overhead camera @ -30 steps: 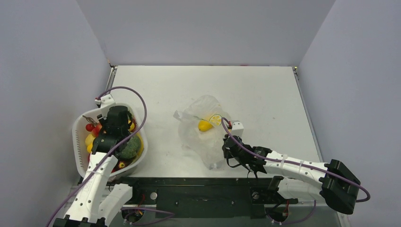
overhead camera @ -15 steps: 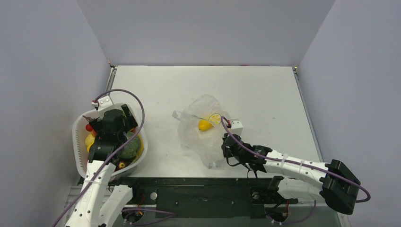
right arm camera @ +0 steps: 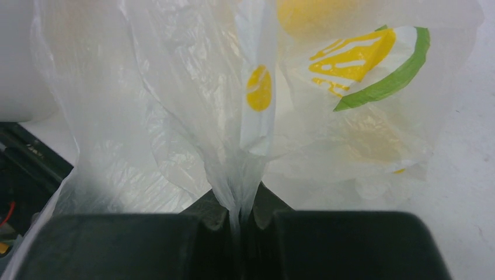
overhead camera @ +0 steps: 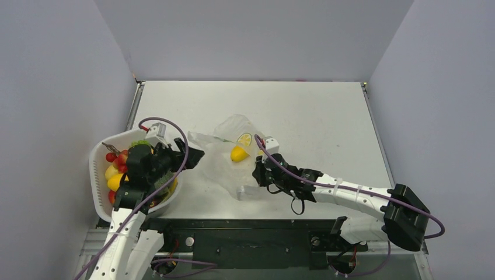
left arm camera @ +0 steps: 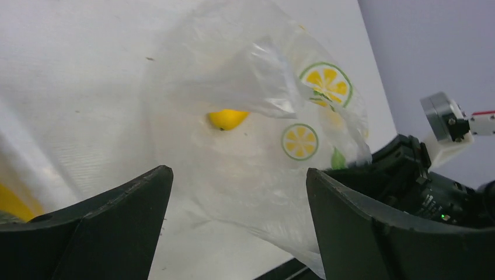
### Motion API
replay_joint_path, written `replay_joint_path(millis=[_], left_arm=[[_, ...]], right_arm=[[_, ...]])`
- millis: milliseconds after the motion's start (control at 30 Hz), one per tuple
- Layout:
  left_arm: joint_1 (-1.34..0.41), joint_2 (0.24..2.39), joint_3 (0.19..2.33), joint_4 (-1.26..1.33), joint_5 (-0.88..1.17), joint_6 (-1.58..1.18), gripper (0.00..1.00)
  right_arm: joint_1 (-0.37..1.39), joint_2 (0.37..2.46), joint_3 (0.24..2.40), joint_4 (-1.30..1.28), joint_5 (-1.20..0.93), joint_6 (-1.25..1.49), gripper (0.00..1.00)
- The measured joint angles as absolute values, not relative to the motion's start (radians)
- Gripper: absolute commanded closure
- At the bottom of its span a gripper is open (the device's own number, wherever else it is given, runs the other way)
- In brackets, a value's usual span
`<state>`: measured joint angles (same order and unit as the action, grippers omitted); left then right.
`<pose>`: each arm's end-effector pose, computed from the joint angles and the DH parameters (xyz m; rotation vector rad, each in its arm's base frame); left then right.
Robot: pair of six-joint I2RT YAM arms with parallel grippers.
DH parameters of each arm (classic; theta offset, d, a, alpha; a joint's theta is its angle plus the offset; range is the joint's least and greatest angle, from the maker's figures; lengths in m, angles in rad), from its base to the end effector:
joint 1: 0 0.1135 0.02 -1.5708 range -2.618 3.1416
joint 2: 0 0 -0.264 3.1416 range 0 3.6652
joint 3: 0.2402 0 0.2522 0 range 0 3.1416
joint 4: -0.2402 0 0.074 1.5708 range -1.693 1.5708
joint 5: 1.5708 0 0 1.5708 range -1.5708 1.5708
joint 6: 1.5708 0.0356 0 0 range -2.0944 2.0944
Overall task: Take the fake fruits out of the plastic bag
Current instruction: Adjust the plastic bag at the center of the board.
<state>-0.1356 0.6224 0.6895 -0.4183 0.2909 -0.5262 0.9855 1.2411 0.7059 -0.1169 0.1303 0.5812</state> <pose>0.1447 -0.0300 0.3065 -0.1839 1.9656 -0.7178 0.1490 0.2164 0.2236 -0.3910 2.2796 0.7000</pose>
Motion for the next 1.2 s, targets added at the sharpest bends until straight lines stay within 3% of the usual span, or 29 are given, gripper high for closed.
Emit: replay_joint_path(millis=[367, 567, 767, 900, 1033, 1200], left_arm=[[-0.145, 0.508, 0.482, -0.292, 0.675, -0.644, 0.2], [-0.245, 0.515, 0.463, -0.213, 0.728, -0.669, 0.22], [-0.694, 0.673, 0.474, -0.208, 0.468, -0.621, 0.25], [-0.906, 0.794, 0.498, -0.206, 0.24, -0.578, 0.3], [-0.984, 0.862, 0.536, -0.207, 0.012, -0.564, 0.32], [-0.994, 0.859, 0.569, -0.181, -0.144, -0.558, 0.16]], right_arm=[[1.062, 1.266, 0.714, -0.012, 0.05, 0.586, 0.96], [1.061, 1.251, 0.651, -0.02, 0.067, 0.596, 0.95], [1.054, 1.245, 0.645, -0.023, 0.071, 0.608, 0.96], [1.047, 1.234, 0.641, -0.024, 0.071, 0.612, 0.99], [1.047, 1.22, 0.636, -0.024, 0.071, 0.613, 1.0], [1.047, 1.204, 0.62, -0.025, 0.072, 0.612, 1.0]])
